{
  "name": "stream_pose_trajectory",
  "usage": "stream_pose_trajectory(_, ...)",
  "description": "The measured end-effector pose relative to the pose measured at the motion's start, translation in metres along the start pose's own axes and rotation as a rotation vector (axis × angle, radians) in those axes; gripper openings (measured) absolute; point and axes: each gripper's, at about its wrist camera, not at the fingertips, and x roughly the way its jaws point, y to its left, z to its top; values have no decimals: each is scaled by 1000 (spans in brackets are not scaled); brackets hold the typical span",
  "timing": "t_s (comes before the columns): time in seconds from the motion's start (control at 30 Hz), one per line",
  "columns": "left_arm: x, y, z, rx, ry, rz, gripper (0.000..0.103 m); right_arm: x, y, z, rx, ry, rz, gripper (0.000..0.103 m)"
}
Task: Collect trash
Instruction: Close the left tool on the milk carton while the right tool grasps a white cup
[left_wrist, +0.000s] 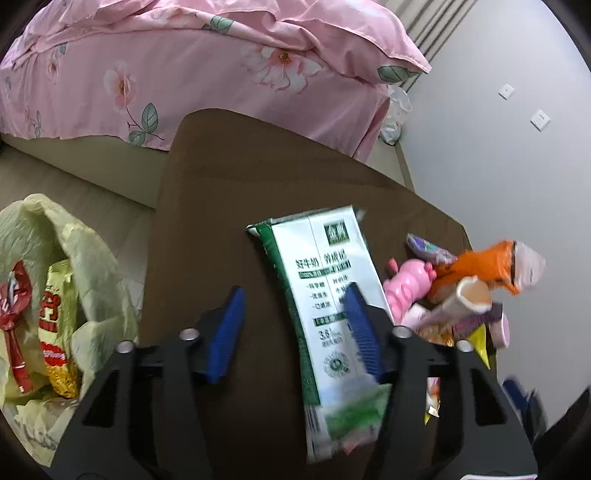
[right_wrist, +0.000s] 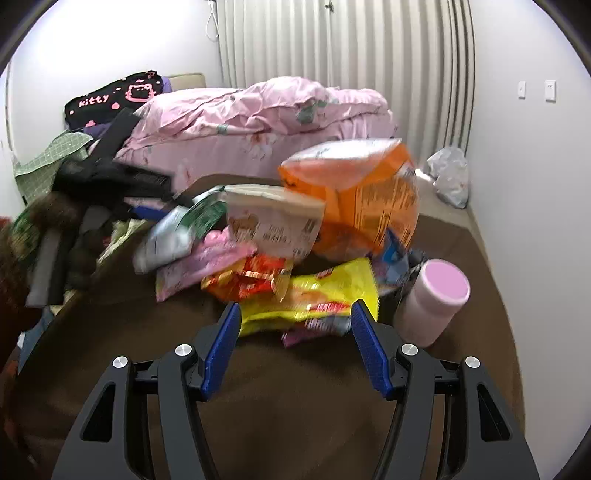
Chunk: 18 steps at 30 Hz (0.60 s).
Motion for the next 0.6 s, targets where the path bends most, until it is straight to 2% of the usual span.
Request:
stream_pose_trajectory(0.1, -10, 1, -16, 60, 0, 31, 46, 1, 9, 17, -57, -40, 25, 58)
stream_pose_trajectory(0.17, -16, 3, -26, 86, -2, 26, 46, 9, 13, 31, -90, -67, 38, 58)
stream_pose_trajectory(0.27, -26, 8, -37, 99, -17, 21, 46, 24, 16, 48, -103, -58, 59, 58)
stream_pose_trajectory(0.3, -28, 8, -38, 101, -23, 16, 46, 26, 16, 56, -104, -61, 36, 58)
stream_pose_trajectory(0.47, -46, 16, -48, 110, -69, -4, 47, 4, 5, 83, -110, -185, -73, 58)
stream_pose_trajectory(0.53, -54, 22, -50, 79, -95, -33, 49, 5, -9, 100, -91, -208, -118, 58)
stream_pose_trajectory(0.6, -59, 24, -50, 52, -115, -54, 50, 17, -27, 115, -54, -189, -113, 58)
